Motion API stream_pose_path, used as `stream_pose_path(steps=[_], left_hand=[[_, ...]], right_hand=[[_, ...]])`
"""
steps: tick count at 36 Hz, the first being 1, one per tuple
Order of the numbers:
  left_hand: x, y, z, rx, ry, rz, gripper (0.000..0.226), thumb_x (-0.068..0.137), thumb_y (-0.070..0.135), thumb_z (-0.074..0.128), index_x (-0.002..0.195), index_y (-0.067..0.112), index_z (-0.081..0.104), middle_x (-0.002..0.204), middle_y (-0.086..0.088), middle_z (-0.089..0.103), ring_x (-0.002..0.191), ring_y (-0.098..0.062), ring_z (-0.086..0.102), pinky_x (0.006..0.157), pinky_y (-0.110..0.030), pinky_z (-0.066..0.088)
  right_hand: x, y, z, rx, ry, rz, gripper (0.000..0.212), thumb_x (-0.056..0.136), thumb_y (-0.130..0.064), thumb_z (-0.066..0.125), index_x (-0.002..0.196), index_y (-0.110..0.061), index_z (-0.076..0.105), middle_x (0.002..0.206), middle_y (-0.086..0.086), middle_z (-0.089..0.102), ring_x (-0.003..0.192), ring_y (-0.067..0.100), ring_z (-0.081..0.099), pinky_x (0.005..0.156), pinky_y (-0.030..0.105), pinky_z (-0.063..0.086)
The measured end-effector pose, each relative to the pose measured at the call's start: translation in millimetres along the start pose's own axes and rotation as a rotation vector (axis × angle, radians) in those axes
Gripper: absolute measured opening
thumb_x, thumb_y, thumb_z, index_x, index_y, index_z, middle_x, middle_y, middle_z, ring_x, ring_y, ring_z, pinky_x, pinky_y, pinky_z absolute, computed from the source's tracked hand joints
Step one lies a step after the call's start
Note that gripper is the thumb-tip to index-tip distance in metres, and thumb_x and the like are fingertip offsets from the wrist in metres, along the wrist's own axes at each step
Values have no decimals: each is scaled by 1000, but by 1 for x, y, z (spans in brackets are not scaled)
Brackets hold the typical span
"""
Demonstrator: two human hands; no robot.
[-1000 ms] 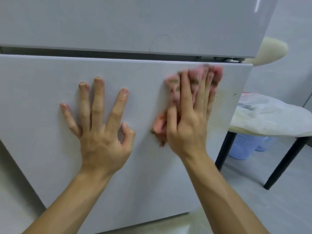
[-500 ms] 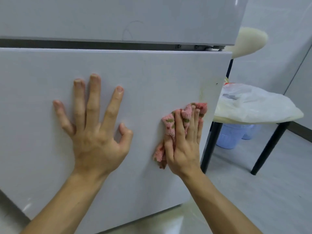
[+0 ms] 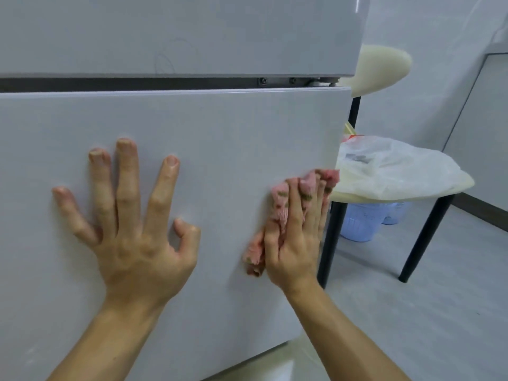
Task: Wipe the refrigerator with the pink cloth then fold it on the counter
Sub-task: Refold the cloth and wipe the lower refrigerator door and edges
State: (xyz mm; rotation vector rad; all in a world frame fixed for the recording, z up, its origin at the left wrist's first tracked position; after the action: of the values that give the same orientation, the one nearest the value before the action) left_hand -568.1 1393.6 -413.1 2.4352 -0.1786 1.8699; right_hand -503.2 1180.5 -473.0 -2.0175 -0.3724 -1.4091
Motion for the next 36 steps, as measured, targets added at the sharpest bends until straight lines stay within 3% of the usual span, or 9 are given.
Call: stream_pose_path(steps=[3, 6, 10, 17, 22, 25, 27, 31, 36], left_hand=[[0, 1, 1, -4, -9, -5, 77, 88, 20, 56, 162, 22, 38, 171, -19, 22, 158, -44, 18, 117, -81, 14], [1, 2, 1, -7, -12, -17, 77, 87, 18, 57, 162, 21, 39, 170, -22, 26, 157, -47, 20, 115, -82, 15], [2, 5, 2, -9, -1, -16, 77, 86, 13, 57, 161, 18, 41, 169, -25, 27, 157, -47, 22, 110, -86, 18], [7, 14, 5, 5, 28, -42, 79, 82, 8, 58, 159, 18, 44, 167, -25, 29, 156, -47, 26, 106, -88, 19], [6, 12, 4, 1, 6, -32, 79, 84, 11, 56, 161, 20, 40, 168, -24, 27, 156, -47, 25, 105, -89, 20], [6, 11, 3, 3, -9, -30, 79, 85, 11, 57, 162, 21, 39, 169, -24, 27, 157, -47, 23, 107, -89, 17], [7, 12, 3, 9, 0, -35, 81, 84, 10, 58, 161, 20, 40, 168, -24, 28, 157, -46, 22, 110, -88, 15], [8, 14, 2, 22, 18, -35, 82, 81, 8, 59, 161, 19, 42, 168, -24, 28, 156, -47, 23, 114, -85, 12], [8, 14, 1, 20, 2, -29, 82, 82, 8, 59, 161, 19, 41, 168, -24, 27, 157, -46, 22, 114, -84, 12]], right_hand=[[-25, 15, 1, -36, -79, -47, 63, 111, -45, 28, 168, -29, 7, 172, 17, 14, 163, 31, 4, 132, 55, 8], [-23, 18, 0, -46, -110, -65, 65, 111, -44, 30, 168, -31, 2, 174, 15, 9, 163, 31, 2, 131, 56, 6], [4, 5, -5, -1, -88, 19, 71, 104, -31, 41, 168, -18, 13, 173, 24, 11, 163, 32, 0, 130, 60, 6], [116, -50, -28, 15, 46, -55, 66, 101, -20, 46, 163, -7, 28, 171, 29, 12, 161, 40, 2, 131, 57, 0], [107, -30, -20, 45, 144, 31, 64, 107, -28, 39, 161, 4, 26, 170, 29, 16, 161, 44, 8, 130, 60, 6], [75, -11, -14, 89, 183, 142, 64, 108, -30, 35, 162, 3, 24, 172, 24, 13, 162, 38, 5, 130, 59, 8], [38, 2, -8, 111, 157, 215, 65, 109, -31, 35, 164, 0, 19, 174, 18, 7, 163, 29, 2, 132, 54, 9], [-32, 28, 1, 109, 35, 429, 68, 108, -47, 28, 166, -30, -4, 170, -15, -4, 155, -9, -10, 130, 25, -2], [-29, 34, -1, 71, -33, 449, 74, 106, -46, 31, 166, -27, -8, 171, -6, 7, 151, -13, -4, 122, 11, -5]])
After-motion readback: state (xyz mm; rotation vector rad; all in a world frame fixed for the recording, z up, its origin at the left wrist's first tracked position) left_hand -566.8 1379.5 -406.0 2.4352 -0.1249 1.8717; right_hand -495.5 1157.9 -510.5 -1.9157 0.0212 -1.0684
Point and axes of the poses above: each hand's wrist, its own x-axis towards the middle knuckle, its own z-axis out of the palm, y = z × x, the point moved 5 cm from there along x, towards the middle knuckle
